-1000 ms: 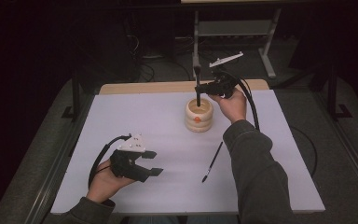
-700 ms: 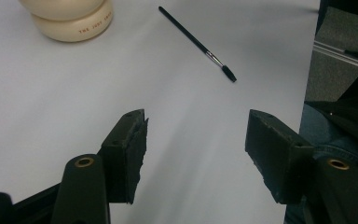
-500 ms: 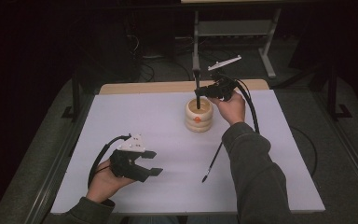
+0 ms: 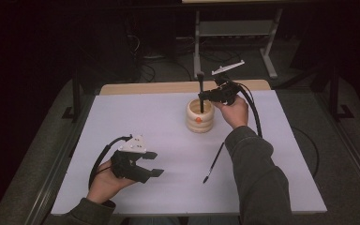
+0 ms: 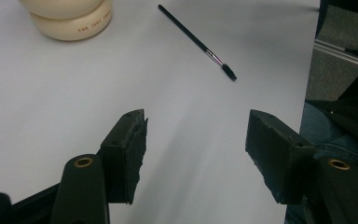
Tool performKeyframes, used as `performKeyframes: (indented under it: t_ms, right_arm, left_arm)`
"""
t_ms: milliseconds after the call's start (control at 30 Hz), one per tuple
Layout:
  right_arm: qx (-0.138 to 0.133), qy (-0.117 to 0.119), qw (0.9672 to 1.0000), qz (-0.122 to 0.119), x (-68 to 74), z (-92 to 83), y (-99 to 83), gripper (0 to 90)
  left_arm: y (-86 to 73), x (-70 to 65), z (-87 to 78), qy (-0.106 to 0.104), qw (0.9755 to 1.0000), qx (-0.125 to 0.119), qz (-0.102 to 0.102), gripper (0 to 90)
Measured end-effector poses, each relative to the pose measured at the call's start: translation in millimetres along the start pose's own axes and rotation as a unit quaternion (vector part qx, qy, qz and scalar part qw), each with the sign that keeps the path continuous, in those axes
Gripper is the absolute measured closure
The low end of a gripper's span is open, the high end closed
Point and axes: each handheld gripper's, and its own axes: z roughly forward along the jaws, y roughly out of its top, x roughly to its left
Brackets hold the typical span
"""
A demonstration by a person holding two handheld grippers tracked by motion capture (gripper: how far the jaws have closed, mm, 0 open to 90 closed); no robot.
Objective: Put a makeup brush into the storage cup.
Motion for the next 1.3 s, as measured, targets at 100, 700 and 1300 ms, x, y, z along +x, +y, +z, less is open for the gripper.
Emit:
performKeyframes:
  t_ms: [100,700,1300]
  right_arm:
    - [0.004,0.000,1.0000,0.007,-0.2,0.6,-2.2,78.3]
    - [0.009,-0.003,0.9999,0.008,-2.5,6.9,-11.8,78.2]
    - [0.015,-0.001,0.9997,0.018,-3.2,12.4,-17.8,78.0]
  left_arm:
    - [0.0,-0.2,0.6,0.000,1.0000,0.001,0.001,37.9]
    - [-0.1,0.0,1.5,-0.004,1.0000,0.002,0.005,37.6]
    - [-0.6,1.1,1.8,-0.006,1.0000,0.003,0.002,37.5]
